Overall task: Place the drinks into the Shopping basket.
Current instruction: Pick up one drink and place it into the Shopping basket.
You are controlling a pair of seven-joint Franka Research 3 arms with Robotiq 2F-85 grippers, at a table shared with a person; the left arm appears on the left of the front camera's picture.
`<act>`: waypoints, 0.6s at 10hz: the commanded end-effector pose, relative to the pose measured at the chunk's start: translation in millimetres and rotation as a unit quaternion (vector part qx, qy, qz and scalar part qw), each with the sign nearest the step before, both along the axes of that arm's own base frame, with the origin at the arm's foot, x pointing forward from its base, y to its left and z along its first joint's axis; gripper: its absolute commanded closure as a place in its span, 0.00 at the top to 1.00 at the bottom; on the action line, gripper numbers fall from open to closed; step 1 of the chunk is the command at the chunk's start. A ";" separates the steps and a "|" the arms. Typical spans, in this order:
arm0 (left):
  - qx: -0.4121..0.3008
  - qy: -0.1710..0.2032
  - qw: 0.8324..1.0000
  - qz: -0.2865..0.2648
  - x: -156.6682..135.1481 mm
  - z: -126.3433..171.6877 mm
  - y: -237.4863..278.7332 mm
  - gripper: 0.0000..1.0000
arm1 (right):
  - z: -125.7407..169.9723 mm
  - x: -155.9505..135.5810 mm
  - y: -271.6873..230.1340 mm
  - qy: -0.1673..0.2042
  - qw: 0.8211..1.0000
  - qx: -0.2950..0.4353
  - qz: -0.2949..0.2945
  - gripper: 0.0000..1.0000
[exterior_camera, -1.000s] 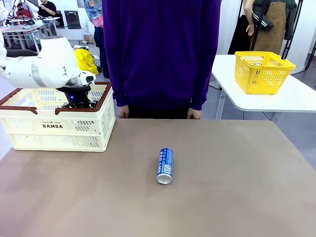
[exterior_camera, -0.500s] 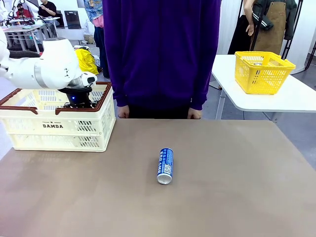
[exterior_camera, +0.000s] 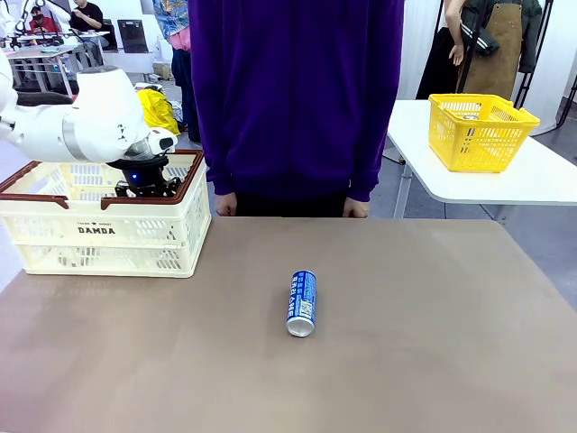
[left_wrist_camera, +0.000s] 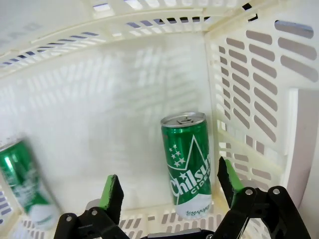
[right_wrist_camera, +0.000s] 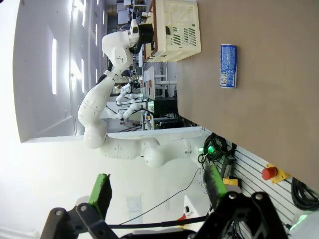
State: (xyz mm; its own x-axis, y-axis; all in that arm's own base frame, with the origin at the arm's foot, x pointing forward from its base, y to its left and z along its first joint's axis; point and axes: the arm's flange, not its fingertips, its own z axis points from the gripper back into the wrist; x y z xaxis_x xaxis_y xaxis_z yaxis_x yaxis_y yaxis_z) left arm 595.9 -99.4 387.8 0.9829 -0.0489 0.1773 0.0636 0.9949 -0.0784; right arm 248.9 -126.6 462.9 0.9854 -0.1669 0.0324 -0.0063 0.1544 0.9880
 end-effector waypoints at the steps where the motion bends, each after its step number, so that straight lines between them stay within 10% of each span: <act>1: -0.009 -0.015 1.000 -0.010 -5.3 6.4 6.1 1.00 | 7.6 3.2 1.4 0.005 1.000 0.013 -0.006 1.00; 6: -0.070 -0.070 0.995 -0.009 -31.8 107.1 31.1 1.00 | 7.6 3.2 1.4 0.005 1.000 0.013 -0.006 1.00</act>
